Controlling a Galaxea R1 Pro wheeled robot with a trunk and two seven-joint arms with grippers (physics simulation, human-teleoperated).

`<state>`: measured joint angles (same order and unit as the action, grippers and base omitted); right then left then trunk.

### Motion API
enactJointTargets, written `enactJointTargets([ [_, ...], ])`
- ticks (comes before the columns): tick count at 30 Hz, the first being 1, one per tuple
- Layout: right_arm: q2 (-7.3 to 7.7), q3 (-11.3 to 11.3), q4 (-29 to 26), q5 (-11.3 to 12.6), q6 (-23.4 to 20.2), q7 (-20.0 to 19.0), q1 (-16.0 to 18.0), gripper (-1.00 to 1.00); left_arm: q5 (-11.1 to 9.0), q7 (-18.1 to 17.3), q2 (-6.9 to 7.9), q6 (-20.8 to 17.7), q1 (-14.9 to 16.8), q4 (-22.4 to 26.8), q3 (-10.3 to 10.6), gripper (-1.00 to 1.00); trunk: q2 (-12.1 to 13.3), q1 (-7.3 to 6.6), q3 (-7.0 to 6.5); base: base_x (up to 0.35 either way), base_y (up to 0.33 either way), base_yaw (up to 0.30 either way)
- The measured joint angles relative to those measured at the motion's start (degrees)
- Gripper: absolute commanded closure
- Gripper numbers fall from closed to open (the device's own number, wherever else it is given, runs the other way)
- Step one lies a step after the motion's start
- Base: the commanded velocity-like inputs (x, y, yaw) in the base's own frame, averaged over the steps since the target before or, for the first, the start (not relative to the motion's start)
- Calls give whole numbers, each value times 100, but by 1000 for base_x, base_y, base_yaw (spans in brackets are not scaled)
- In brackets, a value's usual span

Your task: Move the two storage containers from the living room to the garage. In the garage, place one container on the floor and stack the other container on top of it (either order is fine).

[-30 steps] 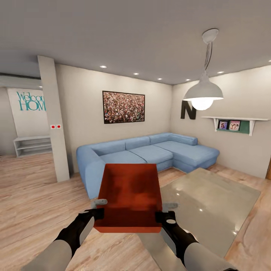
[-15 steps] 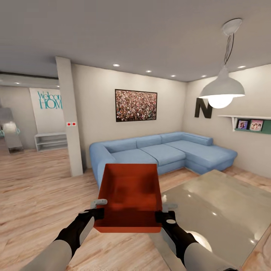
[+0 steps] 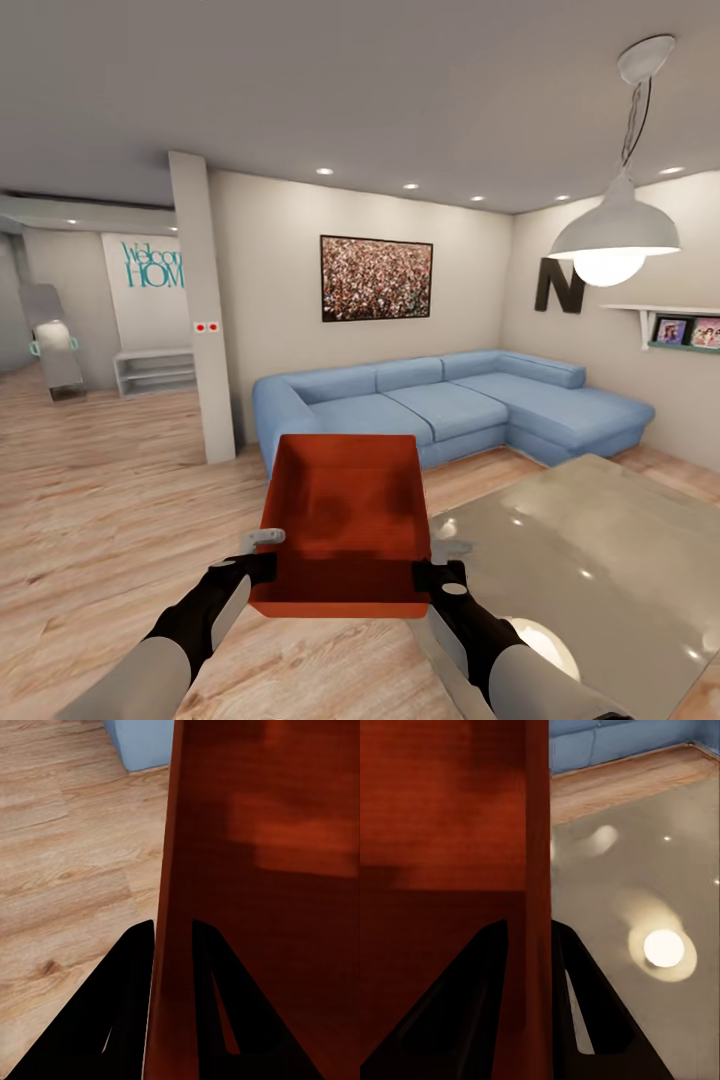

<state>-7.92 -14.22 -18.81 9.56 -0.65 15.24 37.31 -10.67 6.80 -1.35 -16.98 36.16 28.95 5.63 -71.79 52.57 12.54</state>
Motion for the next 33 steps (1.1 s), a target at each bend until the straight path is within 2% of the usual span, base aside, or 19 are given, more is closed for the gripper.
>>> enactJointTargets([
  [33,3,-3,1,6,7,1,0,100,1,14,-6,0,1,3,3,100,0,0,16,0,0,285],
])
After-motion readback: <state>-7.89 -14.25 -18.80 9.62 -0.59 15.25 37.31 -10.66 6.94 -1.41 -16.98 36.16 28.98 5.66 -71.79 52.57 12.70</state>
